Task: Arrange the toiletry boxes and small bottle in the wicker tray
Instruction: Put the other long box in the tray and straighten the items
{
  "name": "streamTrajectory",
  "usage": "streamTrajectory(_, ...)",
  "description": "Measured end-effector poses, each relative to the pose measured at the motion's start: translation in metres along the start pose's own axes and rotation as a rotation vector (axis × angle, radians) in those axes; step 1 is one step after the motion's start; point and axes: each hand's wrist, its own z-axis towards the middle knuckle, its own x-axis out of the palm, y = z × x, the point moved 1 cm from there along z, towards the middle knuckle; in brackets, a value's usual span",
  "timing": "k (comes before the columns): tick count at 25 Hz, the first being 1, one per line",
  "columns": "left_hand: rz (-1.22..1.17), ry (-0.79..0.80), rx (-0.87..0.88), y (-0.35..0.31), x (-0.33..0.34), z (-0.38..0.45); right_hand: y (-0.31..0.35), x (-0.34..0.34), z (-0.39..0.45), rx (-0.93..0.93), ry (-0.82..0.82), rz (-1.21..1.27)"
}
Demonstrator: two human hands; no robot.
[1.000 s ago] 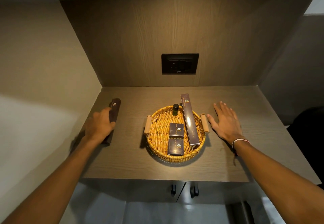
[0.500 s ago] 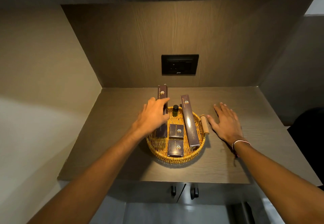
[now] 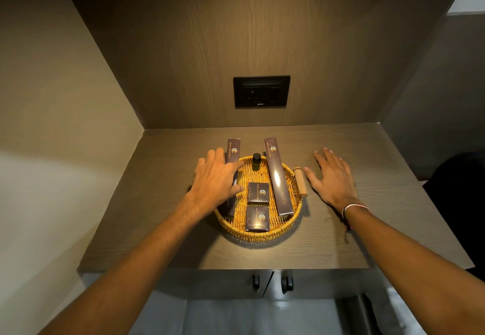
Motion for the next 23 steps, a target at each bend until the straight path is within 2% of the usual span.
streamTrajectory(2,-0.062,-0.016,0.009,0.001,-0.001,-0.002,0.001,-0.001,-0.002,-0.003,0.006,0.012)
streamTrajectory(4,-0.242,-0.061,-0.018,0.007,-0.003,-0.005,0.001,-0.005,0.0,-0.014,0.048,0.021)
streamTrajectory(7,-0.445,-0.162,-0.161,0.022,-0.006,-0.013,0.013,-0.031,0.009,0.054,0.166,0.21)
streamTrajectory(9,-0.458,-0.157,-0.262,0.031,-0.006,-0.018,0.029,-0.053,0.008,0.132,0.096,0.407)
streamTrajectory(10,-0.492,-0.125,-0.312,0.033,-0.005,-0.02,0.04,-0.062,0.006,0.133,0.061,0.414)
streamTrajectory(13,-0.726,-0.022,-0.438,0.037,0.002,-0.023,0.073,-0.076,-0.003,0.029,0.126,0.243)
streamTrajectory(16,-0.956,0.036,-0.481,0.038,0.007,-0.024,0.088,-0.071,-0.014,-0.067,0.18,0.037)
streamTrajectory(23,-1.065,-0.045,-0.51,0.034,0.011,-0.023,0.091,-0.057,-0.015,-0.068,0.156,0.038)
